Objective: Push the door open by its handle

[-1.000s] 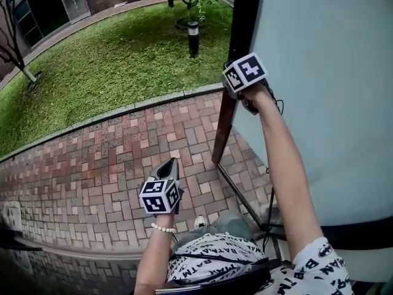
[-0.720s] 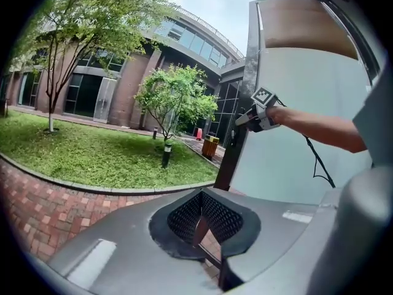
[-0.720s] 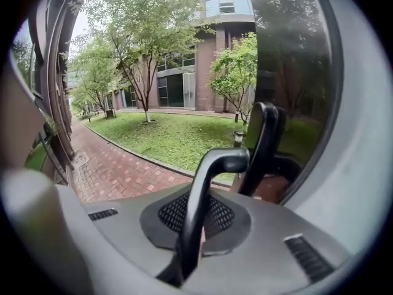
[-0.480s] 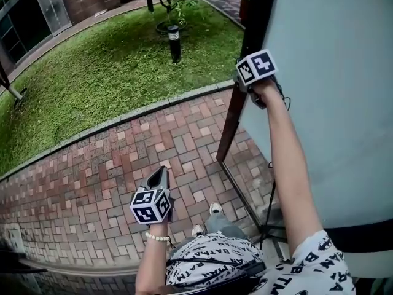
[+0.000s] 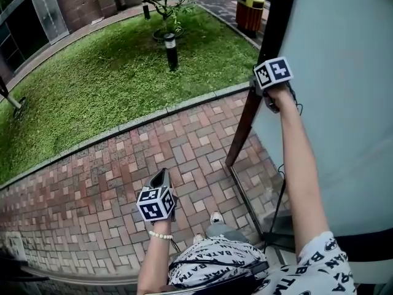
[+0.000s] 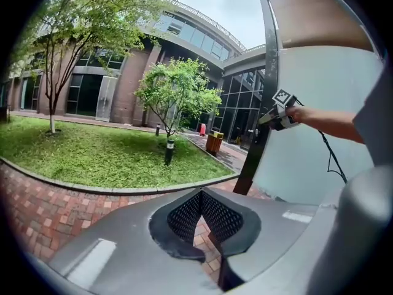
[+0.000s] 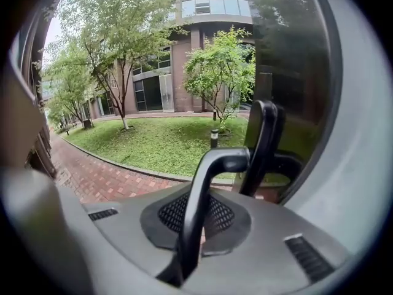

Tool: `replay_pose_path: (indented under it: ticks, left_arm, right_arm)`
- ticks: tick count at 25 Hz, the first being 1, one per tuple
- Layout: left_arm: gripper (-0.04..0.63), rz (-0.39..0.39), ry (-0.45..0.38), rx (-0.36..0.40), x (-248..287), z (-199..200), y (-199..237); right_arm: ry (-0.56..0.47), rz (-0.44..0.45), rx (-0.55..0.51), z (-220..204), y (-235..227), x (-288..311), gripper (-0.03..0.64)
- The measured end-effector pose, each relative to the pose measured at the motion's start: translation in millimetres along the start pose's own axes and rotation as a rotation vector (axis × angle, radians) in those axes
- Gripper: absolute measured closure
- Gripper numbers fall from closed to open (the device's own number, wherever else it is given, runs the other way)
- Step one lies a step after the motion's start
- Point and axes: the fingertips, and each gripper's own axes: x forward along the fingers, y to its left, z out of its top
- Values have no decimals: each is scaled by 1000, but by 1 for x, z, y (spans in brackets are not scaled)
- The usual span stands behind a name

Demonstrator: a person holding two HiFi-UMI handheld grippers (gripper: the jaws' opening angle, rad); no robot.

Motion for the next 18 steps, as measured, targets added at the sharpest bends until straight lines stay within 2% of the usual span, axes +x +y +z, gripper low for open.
replay_pose_path:
  ticks: [6,18]
  left_arm:
    - [603,9,-1,-16,6,4,6]
    - [603,30,-11,-21,-3,11,17]
  right_arm:
    - [1,-27,23,-2,-31,-1,607]
    - [20,-89,20,-5,-63,-1,607]
